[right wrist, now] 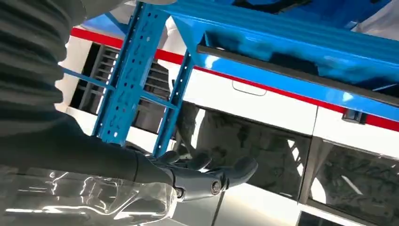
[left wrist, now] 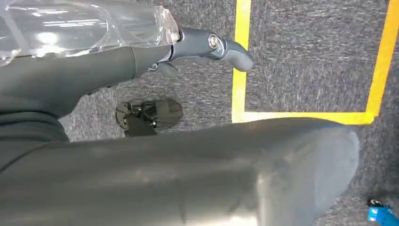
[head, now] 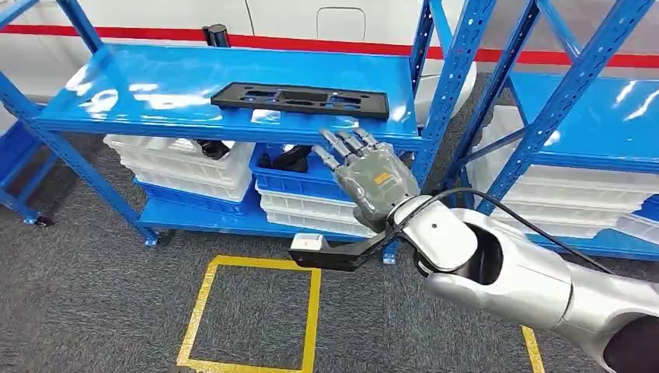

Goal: Take the parts from the cabinet and place them on the table.

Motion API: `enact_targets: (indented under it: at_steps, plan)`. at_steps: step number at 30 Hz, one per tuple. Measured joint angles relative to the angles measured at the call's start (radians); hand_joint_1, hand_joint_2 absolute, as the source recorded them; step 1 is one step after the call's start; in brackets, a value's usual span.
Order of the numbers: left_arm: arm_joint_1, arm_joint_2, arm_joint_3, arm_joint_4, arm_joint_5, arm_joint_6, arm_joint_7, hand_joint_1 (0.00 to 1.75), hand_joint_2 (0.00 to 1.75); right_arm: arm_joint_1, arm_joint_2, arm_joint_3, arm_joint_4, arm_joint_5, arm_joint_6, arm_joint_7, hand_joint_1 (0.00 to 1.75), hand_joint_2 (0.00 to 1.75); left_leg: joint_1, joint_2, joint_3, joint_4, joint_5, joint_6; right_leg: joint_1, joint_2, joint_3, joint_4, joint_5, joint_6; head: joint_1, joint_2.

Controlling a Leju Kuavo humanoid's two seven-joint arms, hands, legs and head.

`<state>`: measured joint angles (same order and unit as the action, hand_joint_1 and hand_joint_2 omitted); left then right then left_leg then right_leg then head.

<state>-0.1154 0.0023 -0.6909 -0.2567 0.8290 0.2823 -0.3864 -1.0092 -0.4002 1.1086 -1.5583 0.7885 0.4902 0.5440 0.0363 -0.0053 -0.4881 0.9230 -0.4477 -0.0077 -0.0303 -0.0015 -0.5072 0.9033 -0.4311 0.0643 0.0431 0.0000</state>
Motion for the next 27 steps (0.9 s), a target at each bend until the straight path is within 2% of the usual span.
enact_targets:
  at_steps: [1, 2, 3, 4, 5, 6, 7, 8, 9, 10, 11, 12, 13, 14, 16, 17, 18, 19, 21, 22, 23, 24, 26, 27]
  plan:
    - [-0.001, 0.000, 0.000, 0.000, 0.000, 0.000, 0.000, 0.00, 0.00, 0.000, 0.000, -0.005, 0.000, 0.000, 0.000, 0.000, 0.00, 1.75, -0.001, 0.000, 0.002, -0.006, 0.004, 0.006, 0.000, 0.000, 0.003, -0.005, 0.003, 0.005, 0.000, 0.000]
    - [-0.001, 0.000, -0.001, 0.000, 0.000, -0.002, 0.000, 0.00, 0.00, 0.001, 0.000, -0.014, 0.000, 0.002, 0.000, 0.000, 0.00, 1.75, 0.013, 0.002, 0.015, -0.029, 0.016, 0.022, -0.002, -0.001, 0.001, 0.003, -0.009, 0.007, 0.002, 0.000]
    - [-0.002, 0.000, 0.000, 0.000, 0.000, -0.003, 0.000, 0.00, 0.00, 0.001, 0.000, -0.019, 0.000, 0.003, 0.000, 0.000, 0.00, 1.75, 0.009, 0.003, 0.020, -0.038, 0.019, 0.026, 0.001, 0.000, -0.017, 0.041, -0.028, 0.004, 0.002, 0.000]
    - [-0.002, 0.000, 0.000, 0.000, 0.000, -0.004, 0.000, 0.00, 0.00, 0.002, 0.000, -0.021, 0.000, 0.003, 0.000, 0.000, 0.00, 1.75, 0.009, 0.005, 0.020, -0.037, 0.020, 0.029, 0.003, 0.001, -0.057, 0.115, -0.062, 0.003, 0.002, 0.000]
    - [-0.002, 0.000, 0.000, 0.000, 0.000, -0.004, 0.001, 0.00, 0.00, 0.007, 0.000, -0.021, 0.001, 0.003, 0.000, 0.000, 0.00, 1.75, 0.008, 0.006, 0.020, -0.037, 0.019, 0.029, 0.003, 0.001, -0.110, 0.216, -0.099, 0.003, 0.002, 0.000]
    - [-0.002, 0.000, 0.000, 0.001, 0.000, -0.004, 0.001, 0.00, 0.00, 0.015, 0.000, -0.021, 0.001, 0.003, 0.000, -0.001, 0.00, 1.75, 0.008, 0.005, 0.021, -0.037, 0.018, 0.029, 0.002, 0.001, -0.157, 0.298, -0.122, 0.005, 0.003, 0.000]
    - [-0.001, 0.001, 0.000, 0.002, 0.000, -0.006, 0.001, 0.00, 0.00, 0.022, 0.000, -0.021, 0.003, 0.003, 0.000, 0.000, 0.00, 1.75, 0.007, 0.004, 0.021, -0.036, 0.017, 0.029, 0.001, 0.001, -0.192, 0.347, -0.123, 0.005, 0.002, 0.000]
    - [-0.001, 0.001, 0.000, 0.002, 0.002, -0.007, 0.002, 0.00, 0.00, 0.025, 0.000, -0.021, 0.005, 0.003, 0.000, 0.000, 0.00, 1.75, 0.008, 0.002, 0.022, -0.036, 0.015, 0.027, 0.001, 0.001, -0.201, 0.341, -0.102, 0.005, 0.003, 0.000]
    - [0.000, 0.001, -0.001, 0.002, 0.002, -0.009, 0.002, 0.00, 0.00, 0.025, 0.000, -0.021, 0.006, 0.003, 0.000, 0.000, 0.00, 1.75, 0.009, 0.000, 0.026, -0.035, 0.011, 0.023, -0.001, 0.001, -0.182, 0.279, -0.050, 0.003, 0.003, 0.000]
    - [0.000, 0.001, -0.001, 0.002, 0.002, -0.009, 0.003, 0.00, 0.00, 0.025, 0.000, -0.024, 0.007, 0.003, 0.000, 0.000, 0.00, 1.75, 0.011, -0.002, 0.032, -0.034, 0.006, 0.018, -0.001, 0.000, -0.148, 0.196, 0.002, 0.001, 0.003, 0.000]
    - [0.000, 0.000, -0.001, 0.002, 0.002, -0.009, 0.003, 0.00, 0.00, 0.025, 0.000, -0.027, 0.008, 0.003, 0.000, 0.000, 0.00, 1.75, 0.013, -0.003, 0.040, -0.034, -0.001, 0.012, 0.000, 0.000, -0.102, 0.087, 0.060, -0.002, 0.003, 0.000]
    - [-0.001, 0.000, -0.001, 0.002, 0.002, -0.009, 0.003, 0.00, 0.00, 0.025, 0.000, -0.028, 0.009, 0.003, 0.000, 0.000, 0.00, 1.75, 0.013, -0.002, 0.041, -0.035, -0.005, 0.006, 0.003, 0.002, -0.079, 0.045, 0.059, -0.003, 0.002, 0.000]
    - [-0.004, 0.000, -0.001, 0.003, 0.002, -0.009, 0.003, 0.00, 0.00, 0.023, 0.000, -0.028, 0.010, 0.002, 0.000, -0.001, 0.00, 1.75, 0.007, -0.002, 0.035, -0.029, -0.008, -0.002, 0.013, 0.003, -0.076, 0.025, 0.053, -0.007, 0.002, 0.000]
    - [-0.003, 0.000, -0.001, 0.003, 0.002, -0.009, 0.003, 0.00, 0.00, 0.026, 0.001, -0.030, 0.010, 0.000, -0.001, 0.000, 0.00, 1.75, 0.012, -0.002, 0.032, -0.034, -0.005, -0.009, 0.017, 0.002, -0.077, 0.026, 0.050, -0.015, -0.006, 0.000]
    - [-0.001, 0.000, -0.001, 0.003, 0.002, -0.009, 0.004, 0.00, 0.00, 0.025, -0.003, -0.036, 0.013, -0.001, -0.002, 0.000, 0.00, 1.75, 0.016, 0.000, 0.036, -0.044, -0.004, -0.020, 0.026, 0.004, -0.079, 0.024, 0.046, -0.027, -0.005, 0.000]
    - [-0.002, 0.000, -0.002, 0.003, 0.000, -0.009, 0.004, 0.00, 0.00, 0.024, 0.000, -0.040, 0.013, -0.001, -0.003, 0.000, 0.00, 1.75, 0.019, 0.001, 0.036, -0.042, -0.017, -0.025, 0.007, 0.002, -0.064, 0.003, 0.051, -0.039, -0.006, 0.000]
    - [-0.003, 0.000, -0.002, 0.003, 0.000, -0.010, 0.004, 0.00, 0.00, 0.021, 0.000, -0.043, 0.013, -0.001, -0.003, 0.000, 0.00, 1.75, 0.015, 0.002, 0.028, -0.016, -0.029, -0.024, 0.011, 0.002, -0.057, -0.001, 0.049, -0.041, -0.007, 0.000]
    - [-0.005, 0.000, -0.002, 0.003, 0.000, -0.009, 0.004, 0.00, 0.00, 0.019, 0.002, -0.043, 0.013, -0.001, -0.003, 0.000, 0.00, 1.75, 0.014, 0.001, -0.012, 0.060, -0.062, -0.021, 0.009, -0.001, -0.055, -0.001, 0.046, -0.048, -0.010, 0.000]
    - [-0.004, 0.000, -0.002, 0.003, 0.000, -0.008, 0.004, 0.00, 0.00, 0.025, 0.003, -0.042, 0.014, -0.002, -0.003, 0.000, 0.00, 1.75, 0.011, 0.001, -0.122, 0.253, -0.125, -0.024, 0.012, -0.001, -0.051, -0.002, 0.043, -0.050, -0.015, 0.000]
    - [0.000, 0.000, -0.003, 0.003, 0.000, -0.008, 0.004, 0.00, 0.00, 0.028, 0.003, -0.042, 0.014, -0.002, -0.003, 0.000, 0.00, 1.75, 0.011, 0.001, -0.168, 0.319, -0.133, -0.027, 0.011, 0.002, -0.051, -0.001, 0.041, -0.050, -0.016, 0.000]
    - [0.002, 0.001, -0.003, 0.003, 0.000, -0.008, 0.004, 0.00, 0.00, 0.031, 0.003, -0.041, 0.014, -0.003, -0.003, -0.001, 0.00, 1.75, 0.012, 0.001, -0.187, 0.327, -0.116, -0.030, 0.010, 0.002, -0.049, 0.000, 0.038, -0.049, -0.016, 0.000]
    - [0.002, 0.001, -0.003, 0.004, 0.000, -0.008, 0.004, 0.00, 0.00, 0.032, 0.004, -0.041, 0.014, -0.003, -0.003, -0.001, 0.00, 1.75, 0.014, 0.002, -0.180, 0.282, -0.075, -0.037, 0.006, 0.004, -0.046, 0.002, 0.034, -0.044, -0.016, 0.000]
    - [0.000, 0.001, -0.004, 0.004, 0.000, -0.008, 0.004, 0.00, 0.00, 0.031, 0.005, -0.041, 0.014, -0.003, -0.003, -0.001, 0.00, 1.75, 0.026, 0.004, -0.112, 0.104, 0.032, -0.051, -0.007, 0.007, -0.038, 0.013, 0.022, -0.024, -0.016, 0.000]
    - [-0.001, -0.001, -0.004, 0.004, 0.000, -0.009, 0.004, 0.00, 0.00, 0.031, 0.006, -0.041, 0.014, -0.003, -0.003, -0.001, 0.00, 1.75, 0.035, 0.005, -0.089, 0.033, 0.055, -0.060, -0.004, 0.007, -0.040, 0.023, 0.013, -0.011, -0.019, 0.000]
